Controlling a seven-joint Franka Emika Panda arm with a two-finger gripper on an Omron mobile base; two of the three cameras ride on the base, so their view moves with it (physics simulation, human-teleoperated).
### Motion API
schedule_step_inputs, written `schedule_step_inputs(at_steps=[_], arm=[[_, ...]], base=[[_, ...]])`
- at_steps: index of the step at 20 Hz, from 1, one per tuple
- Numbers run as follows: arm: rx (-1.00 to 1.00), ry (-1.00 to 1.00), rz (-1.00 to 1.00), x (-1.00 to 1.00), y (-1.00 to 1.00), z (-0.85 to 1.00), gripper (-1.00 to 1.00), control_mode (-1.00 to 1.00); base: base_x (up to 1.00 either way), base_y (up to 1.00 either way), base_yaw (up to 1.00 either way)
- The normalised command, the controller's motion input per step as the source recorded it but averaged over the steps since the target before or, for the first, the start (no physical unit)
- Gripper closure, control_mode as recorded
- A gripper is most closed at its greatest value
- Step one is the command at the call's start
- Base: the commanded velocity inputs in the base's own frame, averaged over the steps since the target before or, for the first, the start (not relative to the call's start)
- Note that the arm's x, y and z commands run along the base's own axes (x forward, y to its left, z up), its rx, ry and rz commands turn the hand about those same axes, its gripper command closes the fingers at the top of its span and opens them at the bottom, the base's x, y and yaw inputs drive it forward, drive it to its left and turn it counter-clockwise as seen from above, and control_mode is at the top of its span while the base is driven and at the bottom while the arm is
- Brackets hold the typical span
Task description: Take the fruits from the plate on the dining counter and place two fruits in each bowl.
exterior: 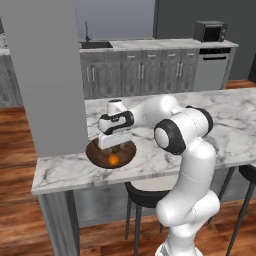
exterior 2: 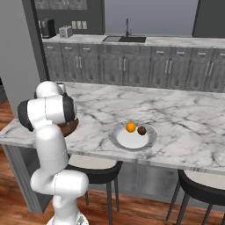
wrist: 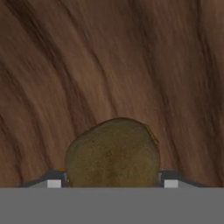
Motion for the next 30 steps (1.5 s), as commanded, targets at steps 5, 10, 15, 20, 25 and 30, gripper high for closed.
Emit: schedule_step_inputs(at_steps=[5,10,15,20,25,30], arm=[[-0.03,-0.01,0.0,-0.17,-0.02,0.24,-1.0,-1.0],[0.0,-0.02,0.0,-0.21,-0.03,0.3,-1.0,-1.0],[0.0,-0.1,-0.03,-0.32,-0.37,0.32,-1.0,-1.0],[0.04,-0.14,-0.1,-0.37,-0.76,0.3,-1.0,-1.0],[0.09,-0.09,-0.11,-0.27,-0.91,0.28,-1.0,-1.0],[0.06,-0.05,-0.16,-0.14,-0.93,0.23,-1.0,-1.0]], base=[[0.0,0.0,0.0],[0.0,0.0,0.0],[0.0,0.0,0.0],[0.0,0.0,0.0],[0.0,0.0,0.0],[0.0,0.0,0.0]])
